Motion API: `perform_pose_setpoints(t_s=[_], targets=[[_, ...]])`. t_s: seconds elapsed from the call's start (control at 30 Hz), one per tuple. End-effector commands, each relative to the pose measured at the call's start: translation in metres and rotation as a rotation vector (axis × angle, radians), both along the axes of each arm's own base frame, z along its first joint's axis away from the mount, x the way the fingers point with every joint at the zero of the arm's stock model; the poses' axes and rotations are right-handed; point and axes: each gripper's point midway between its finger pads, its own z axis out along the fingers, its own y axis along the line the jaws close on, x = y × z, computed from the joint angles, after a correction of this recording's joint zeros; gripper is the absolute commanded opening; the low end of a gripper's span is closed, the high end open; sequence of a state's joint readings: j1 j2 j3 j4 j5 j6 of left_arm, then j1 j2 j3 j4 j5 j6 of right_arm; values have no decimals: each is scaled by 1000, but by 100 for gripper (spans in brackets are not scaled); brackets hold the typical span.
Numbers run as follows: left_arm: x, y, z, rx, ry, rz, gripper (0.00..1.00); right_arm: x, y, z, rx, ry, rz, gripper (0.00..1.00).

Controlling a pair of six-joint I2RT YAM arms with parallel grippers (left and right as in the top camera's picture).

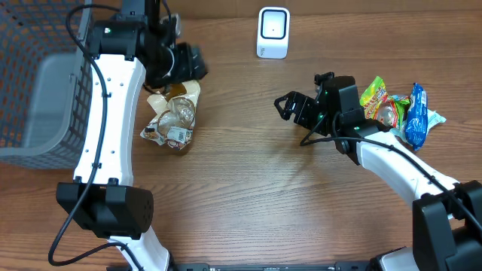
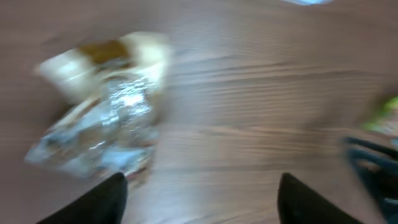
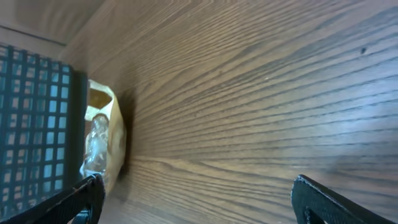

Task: Scan the item barcode
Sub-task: 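Grasp the Pantree bag with the left gripper and lift it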

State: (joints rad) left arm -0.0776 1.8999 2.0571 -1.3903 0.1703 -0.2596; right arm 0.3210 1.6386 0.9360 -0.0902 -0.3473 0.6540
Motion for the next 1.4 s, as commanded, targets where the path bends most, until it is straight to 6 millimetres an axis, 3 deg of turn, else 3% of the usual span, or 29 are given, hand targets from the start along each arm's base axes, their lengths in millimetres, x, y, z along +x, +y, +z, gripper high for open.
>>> perform_pose_setpoints(t_s=[0.0,0.1,0.27,0.4,0.47,0.57,0.7,0.83,1.0,1.1,1.17,1.27,1.37], targets=[[-8,64,-2,306,15,216,65,11,-3,10,-16,-38,-22,96],[-8,74,-14,366,30,227,63,10,-3,9,-32,-50,-5,96],[5,62,-45,343,27,86,57,5,-5,4,-54,-34,11,97],[12,64,-80,380,45,24,34,1,-3,2,-70,-38,49,98],[16,64,-97,393,57,-21,30,-1,1,3,-77,-62,104,99],[19,62,-124,389,95,-53,36,-3,3,3,-76,-68,128,99],[21,45,-166,312,167,-160,46,-3,3,3,-78,-69,130,100],[13,49,-209,319,273,-176,54,-5,3,2,-88,-70,141,100],[8,49,-239,274,334,-175,64,-5,3,2,-91,-70,142,100],[8,42,-249,234,341,-181,63,-4,3,2,-90,-74,142,100],[9,38,-251,208,337,-185,49,-4,3,3,-89,-76,142,100],[11,34,-250,187,329,-185,5,-4,3,3,-89,-75,142,100],[11,30,-249,164,327,-181,4,-4,3,3,-89,-75,142,100]])
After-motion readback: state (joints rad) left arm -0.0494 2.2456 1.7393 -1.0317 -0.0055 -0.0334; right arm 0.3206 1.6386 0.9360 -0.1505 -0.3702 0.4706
